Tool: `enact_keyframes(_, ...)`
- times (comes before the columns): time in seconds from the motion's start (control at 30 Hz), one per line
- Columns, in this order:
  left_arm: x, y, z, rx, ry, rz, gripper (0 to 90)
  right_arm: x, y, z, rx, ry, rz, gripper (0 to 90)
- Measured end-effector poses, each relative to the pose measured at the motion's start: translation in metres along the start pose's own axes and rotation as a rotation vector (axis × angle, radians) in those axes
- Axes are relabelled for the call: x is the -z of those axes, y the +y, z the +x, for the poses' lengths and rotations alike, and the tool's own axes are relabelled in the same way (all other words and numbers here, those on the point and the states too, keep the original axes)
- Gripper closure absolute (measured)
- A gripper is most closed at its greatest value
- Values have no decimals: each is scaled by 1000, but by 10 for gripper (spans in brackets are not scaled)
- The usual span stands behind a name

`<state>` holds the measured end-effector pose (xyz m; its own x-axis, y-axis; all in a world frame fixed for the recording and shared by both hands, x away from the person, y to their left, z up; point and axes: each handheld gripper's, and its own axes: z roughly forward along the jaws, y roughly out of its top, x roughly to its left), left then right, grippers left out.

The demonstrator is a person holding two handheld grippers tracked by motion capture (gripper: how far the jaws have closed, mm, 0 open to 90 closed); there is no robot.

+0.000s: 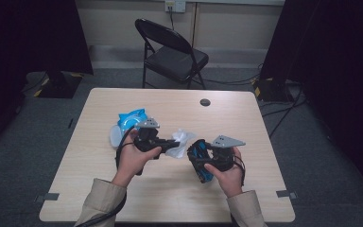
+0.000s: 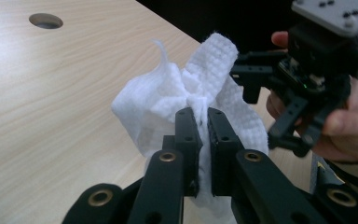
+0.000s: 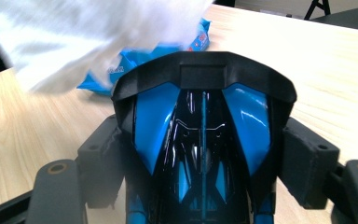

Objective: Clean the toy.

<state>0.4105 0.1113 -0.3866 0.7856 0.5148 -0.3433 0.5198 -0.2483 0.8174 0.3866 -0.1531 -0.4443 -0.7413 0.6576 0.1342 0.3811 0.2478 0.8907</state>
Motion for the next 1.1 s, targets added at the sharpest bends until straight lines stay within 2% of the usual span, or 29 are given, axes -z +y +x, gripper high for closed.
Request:
enact_keyframes(0.2,-12,18,3,16,-1,-7,848,-1,1,4,9,15,0,257)
enact_keyframes(0.4,-31,24,4,31,0,13,848,-1,2,8,11,31,-7,257)
enact_keyframes(0.5,-38,25,5,31,17,13,848,-1,2,9,16,40,-10,257)
enact_keyframes(0.6,-43,24,8,55,25,13,848,0,4,11,21,45,-16,257)
enact_keyframes(0.8,-53,18,7,65,9,23,847,0,7,15,33,59,-24,257)
enact_keyframes(1.03,-54,14,4,60,8,24,848,0,6,16,37,57,-20,257)
enact_keyframes(1.1,-53,14,4,45,11,30,847,-1,7,18,39,56,-18,257)
